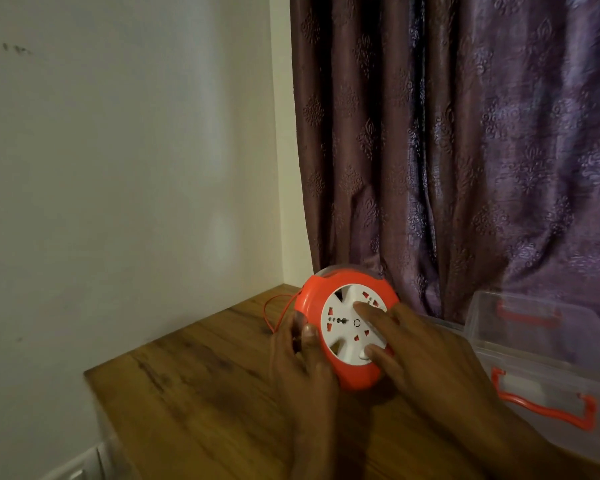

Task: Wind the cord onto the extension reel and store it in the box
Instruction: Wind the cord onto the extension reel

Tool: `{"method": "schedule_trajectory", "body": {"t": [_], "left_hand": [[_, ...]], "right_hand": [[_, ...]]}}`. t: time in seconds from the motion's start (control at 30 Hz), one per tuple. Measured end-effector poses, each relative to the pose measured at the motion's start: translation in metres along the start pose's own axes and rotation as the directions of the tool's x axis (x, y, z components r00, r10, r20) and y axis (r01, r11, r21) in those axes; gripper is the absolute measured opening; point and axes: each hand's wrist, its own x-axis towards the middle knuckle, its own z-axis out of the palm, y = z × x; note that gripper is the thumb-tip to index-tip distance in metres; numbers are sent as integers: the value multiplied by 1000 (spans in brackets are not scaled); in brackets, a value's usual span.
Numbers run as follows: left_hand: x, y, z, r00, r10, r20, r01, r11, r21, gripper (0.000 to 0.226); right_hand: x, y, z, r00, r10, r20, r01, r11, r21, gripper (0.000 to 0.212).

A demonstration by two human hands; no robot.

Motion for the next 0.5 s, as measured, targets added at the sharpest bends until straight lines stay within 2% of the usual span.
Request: {"method": "schedule_trajectory", "body": {"t": [0.13, 0.27, 0.43, 0.5], "left_hand": [[-3, 1, 0, 999, -19, 34, 19, 1000, 8, 27], [-6, 2, 1, 999, -1, 41, 0, 999, 39, 26], [-10, -1, 6, 997, 35, 73, -40, 997, 70, 33], [-11, -1, 6, 996, 45, 81, -51, 996, 75, 29]], "right_hand": [[-4, -10, -1, 1000, -3, -29, 3, 1000, 22, 65], [-4, -11, -1, 999, 5, -50, -6, 1000, -16, 64], [-6, -11, 2, 987, 108, -120, -108, 994, 5, 72], [-5, -9, 3, 981, 139, -135, -137, 990, 24, 77]]}}
